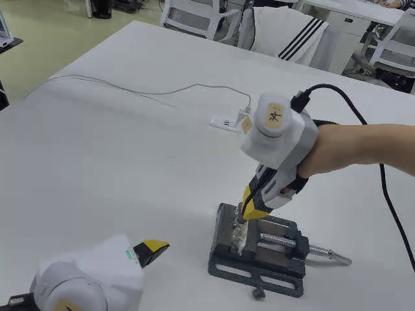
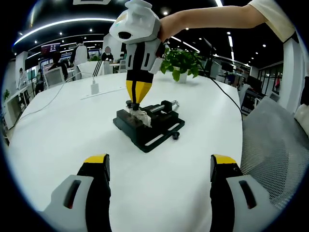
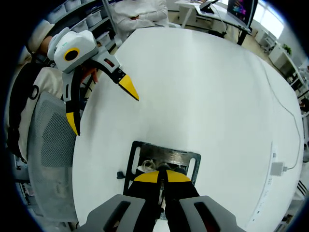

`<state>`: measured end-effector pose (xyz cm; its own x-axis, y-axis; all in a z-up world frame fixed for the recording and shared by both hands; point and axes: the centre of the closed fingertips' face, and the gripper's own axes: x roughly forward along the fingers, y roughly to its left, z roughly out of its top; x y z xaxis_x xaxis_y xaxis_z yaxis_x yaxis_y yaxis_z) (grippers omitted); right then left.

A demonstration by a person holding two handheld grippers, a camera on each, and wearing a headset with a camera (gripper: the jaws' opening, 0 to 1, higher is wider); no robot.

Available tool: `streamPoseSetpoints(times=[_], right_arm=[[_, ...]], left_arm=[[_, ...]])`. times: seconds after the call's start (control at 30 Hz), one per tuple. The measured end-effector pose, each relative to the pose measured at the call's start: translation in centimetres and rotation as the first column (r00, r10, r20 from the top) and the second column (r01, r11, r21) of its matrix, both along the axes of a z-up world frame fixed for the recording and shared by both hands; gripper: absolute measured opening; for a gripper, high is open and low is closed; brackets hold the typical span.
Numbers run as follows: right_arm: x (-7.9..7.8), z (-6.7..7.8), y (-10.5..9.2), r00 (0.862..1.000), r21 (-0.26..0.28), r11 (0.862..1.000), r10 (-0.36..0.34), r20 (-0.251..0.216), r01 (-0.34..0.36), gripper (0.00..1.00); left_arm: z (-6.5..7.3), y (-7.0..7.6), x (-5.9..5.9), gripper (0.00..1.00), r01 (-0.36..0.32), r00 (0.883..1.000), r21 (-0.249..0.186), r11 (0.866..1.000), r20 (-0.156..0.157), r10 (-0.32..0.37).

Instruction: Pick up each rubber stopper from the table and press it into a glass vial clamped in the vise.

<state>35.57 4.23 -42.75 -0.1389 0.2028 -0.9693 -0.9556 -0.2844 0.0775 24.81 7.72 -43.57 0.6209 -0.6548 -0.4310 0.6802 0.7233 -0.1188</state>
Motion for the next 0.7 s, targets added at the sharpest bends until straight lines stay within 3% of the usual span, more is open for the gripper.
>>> streamPoseSetpoints(times=[0.7], right_arm=[[0.15, -0.19, -0.06, 0.999, -0.017, 1.0, 0.003, 0.034, -0.002, 0.0]], left_arm=[[-0.25, -0.44, -0.1, 0.84, 0.007, 1.0, -0.006, 1.0, -0.007, -0.007]])
